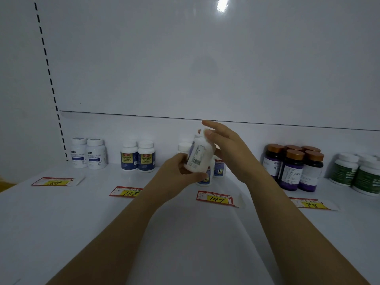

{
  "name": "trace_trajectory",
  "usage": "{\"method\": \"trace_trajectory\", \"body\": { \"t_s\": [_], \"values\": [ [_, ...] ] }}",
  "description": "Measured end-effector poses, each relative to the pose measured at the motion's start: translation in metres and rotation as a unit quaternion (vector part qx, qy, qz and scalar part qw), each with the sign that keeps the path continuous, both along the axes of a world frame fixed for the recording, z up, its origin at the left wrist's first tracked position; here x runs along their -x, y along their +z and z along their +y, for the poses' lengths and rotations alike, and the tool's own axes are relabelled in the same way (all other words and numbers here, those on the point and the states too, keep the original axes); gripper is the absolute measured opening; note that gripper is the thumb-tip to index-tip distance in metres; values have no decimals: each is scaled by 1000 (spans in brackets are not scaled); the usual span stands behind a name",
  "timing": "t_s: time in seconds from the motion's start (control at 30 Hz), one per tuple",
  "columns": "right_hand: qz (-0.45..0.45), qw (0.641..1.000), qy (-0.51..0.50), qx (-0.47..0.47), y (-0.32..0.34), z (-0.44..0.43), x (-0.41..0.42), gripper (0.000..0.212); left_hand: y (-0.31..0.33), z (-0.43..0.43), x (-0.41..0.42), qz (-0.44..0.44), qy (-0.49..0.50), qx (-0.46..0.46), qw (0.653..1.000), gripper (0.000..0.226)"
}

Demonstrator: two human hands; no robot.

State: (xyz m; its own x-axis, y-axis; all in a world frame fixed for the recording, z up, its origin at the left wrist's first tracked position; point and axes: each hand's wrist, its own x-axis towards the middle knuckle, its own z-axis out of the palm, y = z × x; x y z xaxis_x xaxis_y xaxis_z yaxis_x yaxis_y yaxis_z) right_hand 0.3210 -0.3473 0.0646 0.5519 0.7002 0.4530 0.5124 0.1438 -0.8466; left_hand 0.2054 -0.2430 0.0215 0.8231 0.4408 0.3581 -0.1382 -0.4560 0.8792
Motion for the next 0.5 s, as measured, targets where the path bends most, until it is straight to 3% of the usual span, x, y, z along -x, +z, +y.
{"method": "trace_trajectory", "body": {
  "t_s": [0.17,0.37,0.5],
  "values": [
    [-43,999,-13,19,-3,1,2,28,-3,3,-1,-14,67,-50,996,49],
    [32,999,-15,-18,-2,-3,-4,32,3,0,2,31,-57,46,997,25],
    [65,998,11,-21,-3,-2,-2,25,2,1,1,25,-51,48,997,29]
  ]
}}
